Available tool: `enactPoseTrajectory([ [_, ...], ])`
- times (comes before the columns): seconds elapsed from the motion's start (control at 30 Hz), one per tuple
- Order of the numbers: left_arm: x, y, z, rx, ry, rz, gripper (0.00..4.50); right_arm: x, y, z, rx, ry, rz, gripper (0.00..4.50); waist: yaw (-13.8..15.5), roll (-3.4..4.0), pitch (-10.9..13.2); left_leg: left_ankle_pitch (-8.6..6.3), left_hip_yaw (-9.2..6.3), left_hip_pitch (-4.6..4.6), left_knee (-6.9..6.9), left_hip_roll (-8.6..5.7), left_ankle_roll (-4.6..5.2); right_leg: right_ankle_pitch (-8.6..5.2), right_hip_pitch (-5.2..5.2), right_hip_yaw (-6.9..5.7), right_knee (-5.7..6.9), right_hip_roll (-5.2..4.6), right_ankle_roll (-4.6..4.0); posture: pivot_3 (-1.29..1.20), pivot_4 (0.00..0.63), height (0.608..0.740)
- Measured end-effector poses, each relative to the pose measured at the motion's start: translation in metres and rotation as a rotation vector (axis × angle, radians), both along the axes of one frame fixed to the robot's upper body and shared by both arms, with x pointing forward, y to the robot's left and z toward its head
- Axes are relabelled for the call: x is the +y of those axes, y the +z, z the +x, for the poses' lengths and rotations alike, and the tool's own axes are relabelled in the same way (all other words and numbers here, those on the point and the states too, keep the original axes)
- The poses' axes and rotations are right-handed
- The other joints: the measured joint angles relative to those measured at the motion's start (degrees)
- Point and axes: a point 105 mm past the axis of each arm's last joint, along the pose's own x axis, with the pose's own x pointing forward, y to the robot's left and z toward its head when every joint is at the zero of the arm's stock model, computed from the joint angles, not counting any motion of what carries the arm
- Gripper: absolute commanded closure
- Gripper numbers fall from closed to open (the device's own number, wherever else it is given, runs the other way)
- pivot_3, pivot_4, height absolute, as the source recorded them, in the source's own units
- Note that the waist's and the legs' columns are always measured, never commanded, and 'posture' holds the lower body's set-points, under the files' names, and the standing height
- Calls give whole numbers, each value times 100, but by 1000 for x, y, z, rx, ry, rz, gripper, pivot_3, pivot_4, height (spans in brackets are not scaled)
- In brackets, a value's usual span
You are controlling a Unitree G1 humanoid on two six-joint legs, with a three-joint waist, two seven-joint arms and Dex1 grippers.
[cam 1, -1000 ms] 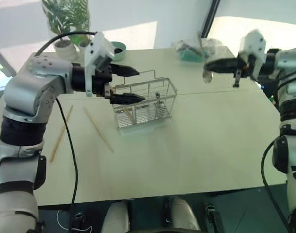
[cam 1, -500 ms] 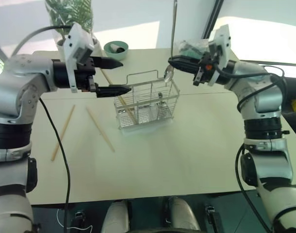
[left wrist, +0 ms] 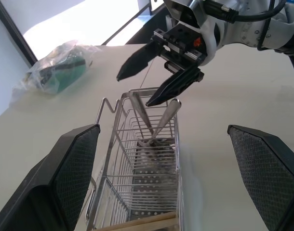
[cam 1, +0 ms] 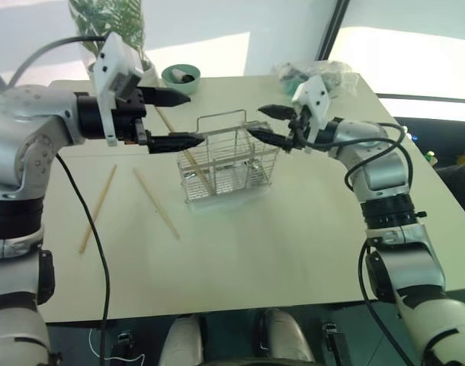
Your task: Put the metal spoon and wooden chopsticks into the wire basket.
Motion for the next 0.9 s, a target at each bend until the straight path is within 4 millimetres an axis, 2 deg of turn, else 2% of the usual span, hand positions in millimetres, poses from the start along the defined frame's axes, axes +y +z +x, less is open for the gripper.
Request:
enactPoseTrajectory([
  [0.17,1,0,2,0,12,-5,0,-3,5,2,-10,-21,15,45,-1,0,0,0,0,0,-1,0,0,0,-1,0,-1,0,0,0,150,717],
  [0.27,5,2,6,-6,45,-20,0,-11,20,1,-29,-33,34,45,3,1,1,0,0,0,-1,0,0,0,-1,0,-1,0,0,0,150,717],
  [0.4,19,12,9,-38,121,-71,0,-26,65,-14,-84,1,73,45,2,4,7,0,-1,-5,-5,0,0,0,-5,0,-1,0,0,0,150,717],
  [0.5,49,28,13,-65,255,-146,0,-45,109,-44,-130,78,108,45,6,0,7,-3,-4,-9,-11,1,5,0,-9,-1,-2,2,0,0,150,717],
  [0.57,65,38,13,-87,328,-187,0,-51,121,-64,-120,140,123,45,6,-5,4,-6,-3,-4,-14,1,9,-1,-2,-1,-9,2,1,0,150,717],
  [0.63,84,42,14,-93,421,-214,0,-51,117,-83,-44,217,132,45,6,-6,4,-7,-1,0,-14,1,10,-1,1,-1,-11,-1,1,0,150,717],
  [0.7,110,33,18,-69,571,-202,0,-54,102,-100,54,272,133,45,6,-7,3,-8,0,7,-15,1,10,-2,5,-1,-20,-3,1,0,150,717],
  [0.83,164,-16,31,82,907,-100,0,-54,59,-125,208,309,62,45,28,-11,4,-9,-4,9,-16,2,10,-11,-1,-1,-14,-3,-10,0,150,717],
  [0.9,180,-41,35,181,1014,-62,0,-52,40,-134,261,322,28,45,46,-26,11,-8,-7,7,-13,2,10,-22,-2,-2,-15,-2,-2,0,150,717],
])
